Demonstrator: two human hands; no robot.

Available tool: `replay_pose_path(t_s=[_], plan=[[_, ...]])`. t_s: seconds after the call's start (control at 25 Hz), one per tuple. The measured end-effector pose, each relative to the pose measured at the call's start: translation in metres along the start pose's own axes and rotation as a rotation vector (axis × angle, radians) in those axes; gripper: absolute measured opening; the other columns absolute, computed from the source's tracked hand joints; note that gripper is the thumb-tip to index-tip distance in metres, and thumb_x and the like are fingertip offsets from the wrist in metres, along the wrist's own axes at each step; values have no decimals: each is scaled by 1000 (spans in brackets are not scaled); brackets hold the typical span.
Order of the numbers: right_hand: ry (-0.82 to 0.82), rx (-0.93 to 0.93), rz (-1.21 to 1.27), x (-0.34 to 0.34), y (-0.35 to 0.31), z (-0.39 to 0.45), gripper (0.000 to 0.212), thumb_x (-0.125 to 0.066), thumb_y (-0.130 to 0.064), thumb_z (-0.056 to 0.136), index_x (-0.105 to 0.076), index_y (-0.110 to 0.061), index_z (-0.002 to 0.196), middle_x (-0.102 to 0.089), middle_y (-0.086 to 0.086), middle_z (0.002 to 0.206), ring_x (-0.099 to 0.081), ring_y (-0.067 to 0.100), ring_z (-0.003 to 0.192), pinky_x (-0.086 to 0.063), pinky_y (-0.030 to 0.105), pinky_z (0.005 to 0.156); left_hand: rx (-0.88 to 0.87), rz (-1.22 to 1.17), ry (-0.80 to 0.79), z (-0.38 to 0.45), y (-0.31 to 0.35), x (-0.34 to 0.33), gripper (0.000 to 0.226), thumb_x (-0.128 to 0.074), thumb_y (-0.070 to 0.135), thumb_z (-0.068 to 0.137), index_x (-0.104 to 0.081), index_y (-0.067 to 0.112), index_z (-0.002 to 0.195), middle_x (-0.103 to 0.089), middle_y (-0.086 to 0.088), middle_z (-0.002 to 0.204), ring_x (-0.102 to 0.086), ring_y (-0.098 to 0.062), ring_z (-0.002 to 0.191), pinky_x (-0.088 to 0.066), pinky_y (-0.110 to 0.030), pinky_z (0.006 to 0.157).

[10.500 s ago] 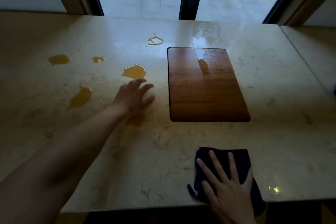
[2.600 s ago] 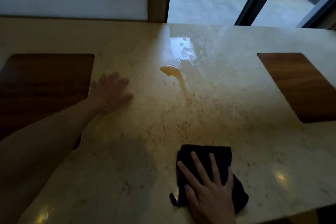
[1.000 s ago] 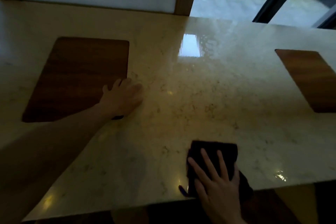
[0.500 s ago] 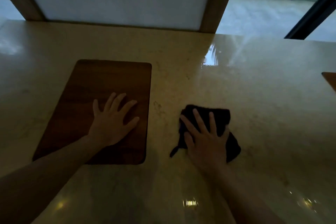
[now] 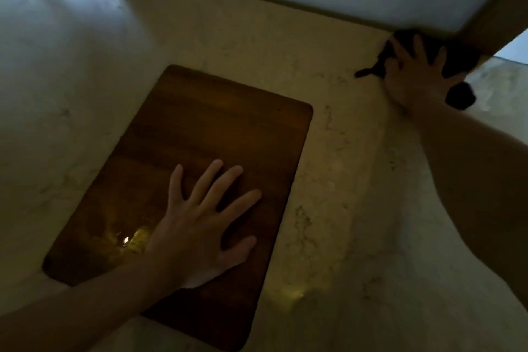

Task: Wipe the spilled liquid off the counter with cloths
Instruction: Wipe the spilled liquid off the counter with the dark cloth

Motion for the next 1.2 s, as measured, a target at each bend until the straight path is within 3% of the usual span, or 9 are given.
replay_pose_path(t_s=[0.16, 0.36, 0.56, 0.64, 0.8, 0.88, 1.0, 1.08, 1.2], plan=[[-21, 128, -40, -10, -13, -32, 53, -16, -54, 97, -8, -58, 149, 1, -14, 165, 7, 32, 151, 4, 76, 108, 27, -35, -36, 0, -1, 5, 68, -12, 79, 87, -16, 50, 149, -9, 2, 165, 4, -25, 152, -3, -72, 112], [-7, 259, -54, -36, -25, -184, 51, -13, -58, 98, -7, -60, 148, 0, -17, 164, 6, 28, 151, 1, 70, 113, 64, -75, -77, 1, -1, 10, 67, -10, 79, 85, -7, 53, 147, 2, 7, 164, 11, -21, 151, 2, -67, 115], [9, 317, -89, -72, -27, -424, 51, -12, -59, 99, 2, -58, 148, 7, -16, 164, 12, 30, 150, 3, 68, 113, 127, -93, 21, -43, 29, 22, 55, -22, 58, 99, -21, 39, 150, -20, -2, 162, -13, -27, 149, -22, -55, 116], [19, 334, -69, -86, -22, -517, 53, -20, -58, 99, -6, -57, 150, 0, -14, 164, 6, 33, 151, 0, 70, 112, 202, -229, 32, -90, 50, 13, 50, -31, 50, 101, -29, 34, 148, -27, -3, 158, -23, -27, 146, -29, -51, 113], [-106, 291, -65, -101, -8, -653, 57, -40, -58, 94, -27, -51, 149, -22, -10, 162, -15, 37, 149, -13, 73, 109, 15, -270, -78, -195, 111, -14, 66, -4, 47, 95, -37, 23, 147, -40, -2, 153, -38, -24, 139, -37, -41, 110], [-176, 290, -62, -101, -6, -688, 53, -41, -60, 93, -38, -49, 145, -27, -8, 161, -22, 37, 147, -14, 70, 109, -130, -296, -103, -239, 140, -20, 68, -2, 51, 100, -43, 18, 144, -50, -5, 145, -48, -26, 131, -41, -42, 107], [-149, 266, 39, -76, 5, -688, 50, -20, -61, 97, -49, -49, 136, -27, -13, 159, -31, 26, 145, -20, 54, 110, -193, -342, -63, -264, 163, -14, 65, -11, 58, 99, -41, 23, 144, -50, 1, 142, -48, -21, 130, -40, -39, 108], [-113, 137, 184, -57, 25, -672, 53, -18, -54, 98, -40, -40, 144, -19, -11, 163, -28, 18, 145, -29, 43, 110, -155, -317, -66, -263, 170, -1, 59, -21, 57, 100, -39, 25, 145, -48, 2, 142, -46, -19, 128, -37, -38, 108], [-168, 76, 120, -45, 39, -645, 62, -43, -37, 99, -16, -29, 154, -16, 3, 161, -27, 31, 138, -41, 47, 101, -83, -263, -134, -259, 179, 7, 51, -42, 43, 100, -32, 26, 147, -40, 0, 141, -39, -23, 129, -34, -39, 106]])
Point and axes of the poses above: each hand's wrist, its own z-axis towards the middle knuckle, its own x-axis out of the back of the hand, y = z × x, the point moved 5 cm from there along z, towards the middle knuckle
